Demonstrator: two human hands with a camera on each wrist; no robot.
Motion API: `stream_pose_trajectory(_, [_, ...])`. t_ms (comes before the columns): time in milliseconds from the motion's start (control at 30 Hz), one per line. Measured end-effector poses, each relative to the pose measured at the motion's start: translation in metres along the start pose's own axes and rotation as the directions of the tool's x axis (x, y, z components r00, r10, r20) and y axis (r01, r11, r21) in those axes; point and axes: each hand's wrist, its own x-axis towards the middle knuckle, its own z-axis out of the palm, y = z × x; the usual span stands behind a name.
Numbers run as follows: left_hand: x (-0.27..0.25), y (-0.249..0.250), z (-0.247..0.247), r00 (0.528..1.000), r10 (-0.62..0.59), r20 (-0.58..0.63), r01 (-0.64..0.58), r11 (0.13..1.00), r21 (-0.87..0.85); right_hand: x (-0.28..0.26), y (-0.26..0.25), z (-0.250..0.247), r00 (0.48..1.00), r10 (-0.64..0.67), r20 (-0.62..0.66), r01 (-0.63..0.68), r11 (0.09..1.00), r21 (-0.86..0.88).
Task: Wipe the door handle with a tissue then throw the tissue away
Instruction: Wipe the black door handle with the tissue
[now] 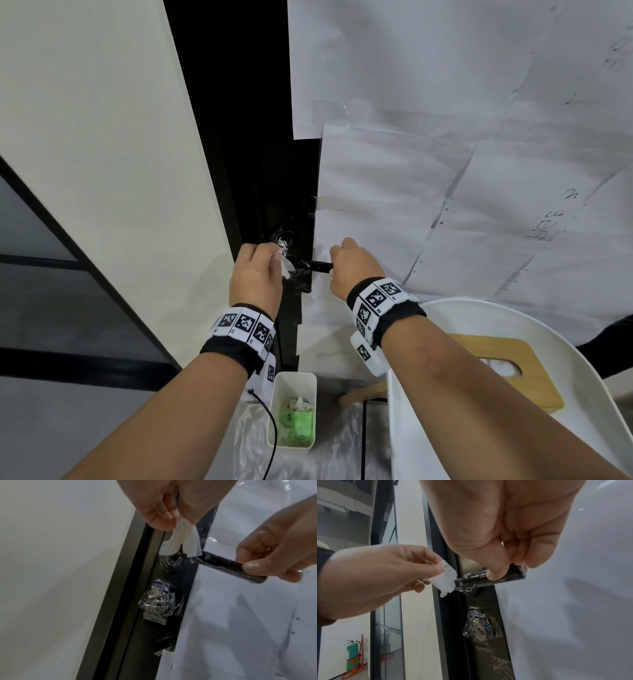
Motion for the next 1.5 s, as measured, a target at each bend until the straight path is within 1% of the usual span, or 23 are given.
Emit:
stream_pose_trajectory(67, [-0.002, 0.006, 0.004, 0.997, 0.073, 0.019, -0.073, 0.997, -0.010, 0.000, 0.000, 0.000, 1.000, 0.003, -0.004, -0.003, 1.000, 0.005])
stream_pose_trajectory(100, [-0.003, 0.009, 0.007, 0.996, 0.083, 0.037, -0.083, 0.997, -0.006, -0.001, 0.000, 0.000, 1.000, 0.004, -0.003, -0.004, 1.000, 0.006])
stream_pose_trajectory(267, [-0.005, 0.021, 0.014, 0.987, 0.026, 0.160, -0.027, 1.000, 0.002, -0.002, 0.000, -0.001, 1.000, -0.002, -0.006, 0.002, 1.000, 0.003])
stream_pose_trajectory(333, [-0.006, 0.023, 0.015, 0.973, 0.049, 0.225, -0.064, 0.996, 0.058, -0.002, 0.000, -0.001, 1.000, -0.012, -0.010, 0.012, 1.000, 0.007])
stream_pose_trajectory(400, [-0.007, 0.021, 0.016, 0.962, 0.086, 0.261, -0.117, 0.987, 0.107, -0.002, 0.000, -0.002, 1.000, -0.015, -0.011, 0.016, 1.000, 0.013])
stream_pose_trajectory(567, [-0.003, 0.019, 0.024, 0.959, 0.153, 0.237, -0.190, 0.972, 0.141, -0.002, 0.000, -0.002, 1.000, -0.016, -0.014, 0.016, 1.000, 0.007])
stream_pose_trajectory(600, [-0.002, 0.019, 0.025, 0.957, 0.163, 0.242, -0.202, 0.968, 0.150, -0.002, 0.000, -0.002, 1.000, -0.017, -0.014, 0.017, 1.000, 0.005])
stream_pose_trajectory(700, [0.002, 0.016, 0.023, 0.932, 0.177, 0.315, -0.256, 0.939, 0.231, -0.002, 0.000, -0.001, 1.000, -0.012, -0.012, 0.012, 1.000, 0.002])
stream_pose_trajectory(767, [0.002, 0.012, 0.021, 0.924, 0.215, 0.316, -0.297, 0.925, 0.239, -0.001, 0.000, -0.001, 1.000, -0.009, -0.011, 0.009, 1.000, 0.001])
stream_pose_trajectory(833, [0.002, 0.010, 0.021, 0.929, 0.213, 0.303, -0.294, 0.921, 0.254, 0.000, 0.001, 0.000, 1.000, -0.009, -0.004, 0.009, 1.000, 0.004])
stream_pose_trajectory(900, [0.003, 0.006, 0.019, 0.939, 0.184, 0.291, -0.259, 0.935, 0.244, 0.000, 0.002, 0.000, 1.000, -0.010, 0.001, 0.010, 1.000, 0.006])
stream_pose_trajectory(967, [0.004, 0.004, 0.015, 0.952, 0.108, 0.288, -0.178, 0.957, 0.229, 0.000, 0.002, 0.000, 1.000, -0.010, 0.002, 0.010, 1.000, 0.007])
stream_pose_trajectory(1033, [0.008, 0.000, 0.011, 0.965, -0.062, 0.253, 0.029, 0.991, 0.134, 0.000, 0.002, 0.000, 1.000, -0.006, 0.000, 0.006, 1.000, 0.006])
stream_pose_trajectory(1067, [0.009, -0.002, 0.009, 0.960, -0.148, 0.240, 0.134, 0.988, 0.074, 0.000, 0.002, 0.001, 1.000, -0.006, -0.001, 0.006, 1.000, 0.005])
stream_pose_trajectory(1100, [0.009, -0.005, 0.009, 0.952, -0.194, 0.235, 0.190, 0.981, 0.041, -0.001, 0.002, 0.001, 1.000, -0.005, -0.003, 0.005, 1.000, 0.005])
stream_pose_trajectory(1167, [0.005, -0.008, 0.007, 0.945, -0.233, 0.230, 0.243, 0.970, -0.013, 0.000, 0.002, 0.001, 1.000, -0.002, -0.005, 0.002, 1.000, 0.008])
stream_pose_trajectory(1200, [0.004, -0.009, 0.005, 0.950, -0.218, 0.222, 0.226, 0.974, -0.013, 0.000, 0.002, 0.001, 1.000, -0.001, -0.005, 0.001, 1.000, 0.010])
stream_pose_trajectory(1267, [0.002, -0.014, 0.005, 0.976, -0.150, 0.160, 0.147, 0.989, 0.031, 0.001, 0.002, 0.002, 1.000, -0.001, -0.004, 0.001, 1.000, 0.008])
stream_pose_trajectory(1300, [0.002, -0.015, 0.004, 0.977, -0.159, 0.143, 0.155, 0.987, 0.037, 0.001, 0.002, 0.002, 1.000, 0.000, -0.004, 0.000, 1.000, 0.007])
stream_pose_trajectory(1333, [0.003, -0.015, 0.004, 0.970, -0.197, 0.145, 0.194, 0.980, 0.033, 0.001, 0.002, 0.002, 1.000, 0.001, -0.004, -0.001, 1.000, 0.007])
stream_pose_trajectory(1400, [0.005, -0.014, 0.006, 0.937, -0.289, 0.198, 0.298, 0.955, -0.014, 0.001, 0.001, 0.002, 1.000, 0.004, -0.004, -0.004, 1.000, 0.007])
stream_pose_trajectory(1433, [0.007, -0.013, 0.008, 0.922, -0.316, 0.222, 0.330, 0.944, -0.027, 0.001, 0.001, 0.002, 1.000, 0.005, -0.004, -0.005, 1.000, 0.006])
stream_pose_trajectory(1500, [0.009, -0.012, 0.011, 0.910, -0.342, 0.232, 0.360, 0.932, -0.039, 0.001, 0.001, 0.001, 1.000, 0.005, -0.003, -0.005, 1.000, 0.005])
